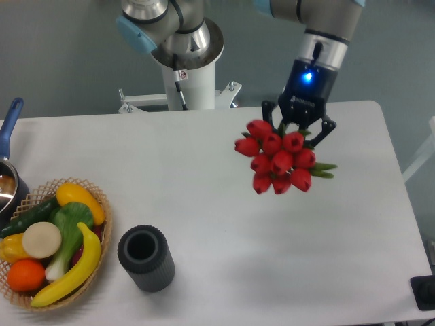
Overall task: Pick up the flowers from the table
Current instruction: 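Lift the gripped tulip bunch up off the table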
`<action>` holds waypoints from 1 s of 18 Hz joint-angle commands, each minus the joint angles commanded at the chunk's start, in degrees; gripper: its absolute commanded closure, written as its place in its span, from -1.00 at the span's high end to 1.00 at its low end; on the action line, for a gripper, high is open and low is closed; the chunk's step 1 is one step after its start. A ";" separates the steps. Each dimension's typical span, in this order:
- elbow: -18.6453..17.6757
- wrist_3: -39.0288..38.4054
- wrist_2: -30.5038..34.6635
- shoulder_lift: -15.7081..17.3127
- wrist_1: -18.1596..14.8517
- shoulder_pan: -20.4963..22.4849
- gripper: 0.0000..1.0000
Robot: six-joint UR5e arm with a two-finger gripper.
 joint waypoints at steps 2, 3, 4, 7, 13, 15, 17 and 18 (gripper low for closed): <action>0.53 -0.54 -3.19 -0.44 0.26 -0.27 -0.35; 0.62 -0.89 -3.89 -0.62 0.26 -0.27 -0.35; 0.62 -1.59 -4.34 -0.70 0.26 -0.27 -0.35; 1.41 -3.43 -4.52 -0.79 0.26 -0.27 -0.35; 2.20 -4.23 -6.52 -1.41 0.35 -0.45 -0.35; 2.81 -4.41 -8.90 -2.11 0.35 -0.45 -0.35; 3.25 -6.07 -9.17 -2.20 0.35 -0.36 -0.35; 3.17 -6.34 -9.17 -2.11 0.35 -0.27 -0.35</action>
